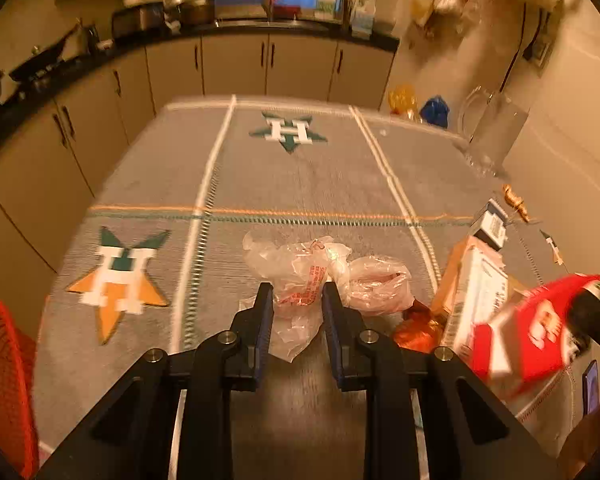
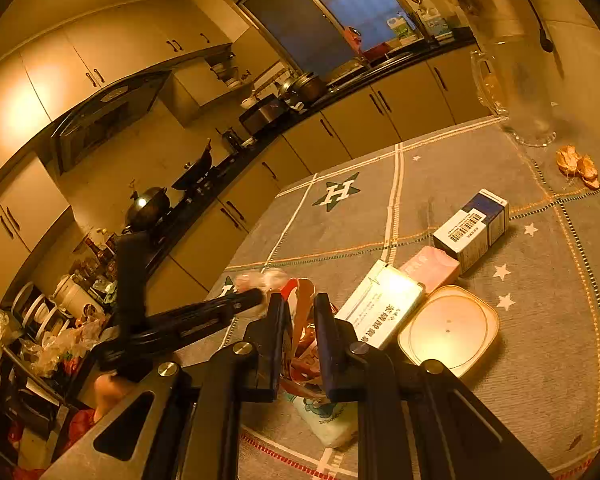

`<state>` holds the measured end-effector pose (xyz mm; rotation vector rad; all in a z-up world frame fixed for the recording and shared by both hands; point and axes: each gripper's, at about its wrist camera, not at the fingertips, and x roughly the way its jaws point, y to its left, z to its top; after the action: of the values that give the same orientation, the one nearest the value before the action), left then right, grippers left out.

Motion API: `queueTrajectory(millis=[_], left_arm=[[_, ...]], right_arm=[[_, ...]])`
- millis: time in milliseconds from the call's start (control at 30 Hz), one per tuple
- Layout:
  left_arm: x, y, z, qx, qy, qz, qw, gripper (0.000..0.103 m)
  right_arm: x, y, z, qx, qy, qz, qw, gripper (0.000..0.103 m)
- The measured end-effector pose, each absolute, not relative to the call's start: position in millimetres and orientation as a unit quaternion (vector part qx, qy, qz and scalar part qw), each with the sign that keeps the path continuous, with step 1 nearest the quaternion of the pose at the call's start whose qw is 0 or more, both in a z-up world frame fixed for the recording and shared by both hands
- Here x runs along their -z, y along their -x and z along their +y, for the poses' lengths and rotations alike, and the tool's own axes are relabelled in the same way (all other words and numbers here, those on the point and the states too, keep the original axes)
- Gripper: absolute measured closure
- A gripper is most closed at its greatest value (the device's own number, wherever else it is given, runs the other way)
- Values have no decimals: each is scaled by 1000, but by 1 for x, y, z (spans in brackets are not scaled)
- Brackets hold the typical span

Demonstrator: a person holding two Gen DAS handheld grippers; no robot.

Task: Collect trash
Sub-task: 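Grasp the clear plastic bags with the left tool while the right tool grasps the red paper box, then lift the plastic bags and red box off the table with both tools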

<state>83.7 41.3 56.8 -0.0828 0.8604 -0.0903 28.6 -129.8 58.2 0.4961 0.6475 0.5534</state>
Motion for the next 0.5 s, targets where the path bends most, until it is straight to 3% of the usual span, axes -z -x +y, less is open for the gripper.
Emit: queueTrajectory(millis=[500], left_arm=[[-76,8,64,-20,11,351,936,79]], right_arm=[[-74,1,-65,-262,-93,278,920,87]])
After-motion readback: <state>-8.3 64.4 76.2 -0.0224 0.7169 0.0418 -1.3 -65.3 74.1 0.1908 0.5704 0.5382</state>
